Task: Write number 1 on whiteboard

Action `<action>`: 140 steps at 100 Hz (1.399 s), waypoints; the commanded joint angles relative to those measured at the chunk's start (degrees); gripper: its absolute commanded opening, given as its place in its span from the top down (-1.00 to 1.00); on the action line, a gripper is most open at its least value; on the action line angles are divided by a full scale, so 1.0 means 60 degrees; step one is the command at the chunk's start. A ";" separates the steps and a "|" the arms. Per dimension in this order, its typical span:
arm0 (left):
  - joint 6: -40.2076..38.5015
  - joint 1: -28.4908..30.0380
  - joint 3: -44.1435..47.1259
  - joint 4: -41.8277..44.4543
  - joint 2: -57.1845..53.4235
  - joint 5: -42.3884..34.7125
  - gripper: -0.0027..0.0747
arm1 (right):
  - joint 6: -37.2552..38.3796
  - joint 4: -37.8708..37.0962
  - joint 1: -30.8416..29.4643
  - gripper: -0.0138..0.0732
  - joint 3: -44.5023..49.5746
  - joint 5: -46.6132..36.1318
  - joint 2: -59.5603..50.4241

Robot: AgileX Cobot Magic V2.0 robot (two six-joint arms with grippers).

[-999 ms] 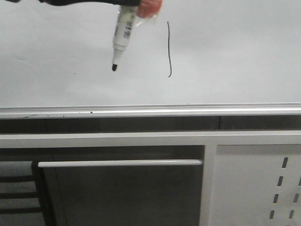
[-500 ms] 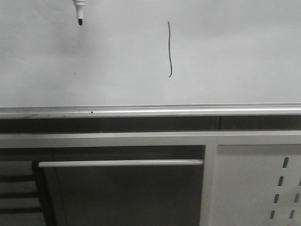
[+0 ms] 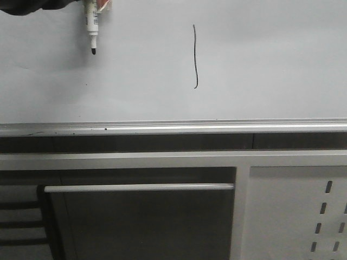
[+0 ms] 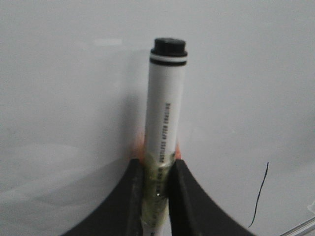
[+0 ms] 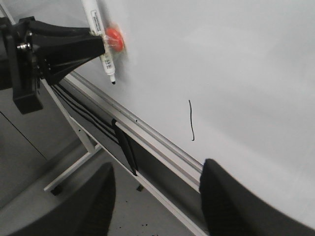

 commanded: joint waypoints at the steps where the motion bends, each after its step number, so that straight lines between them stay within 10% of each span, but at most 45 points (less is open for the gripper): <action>1: 0.0054 0.0015 -0.0250 -0.0022 -0.0002 -0.0927 0.98 | 0.0008 0.0289 -0.0043 -0.13 -0.0348 -0.0559 -0.0145; 59: 0.0153 0.0021 -0.0250 -0.0427 0.0181 -0.1472 0.95 | 0.0008 0.0289 -0.0043 -0.13 -0.0348 -0.0559 -0.0145; 92: 0.0153 0.0021 -0.0250 -0.0612 0.0181 -0.1455 -0.38 | 0.0008 0.0289 -0.0043 -0.13 -0.0348 -0.0559 -0.0145; 140: 0.0153 0.0021 -0.0250 0.0571 -0.2866 0.2768 -0.42 | 0.0719 -0.0144 -0.0549 0.01 -0.0348 -0.0367 -0.0251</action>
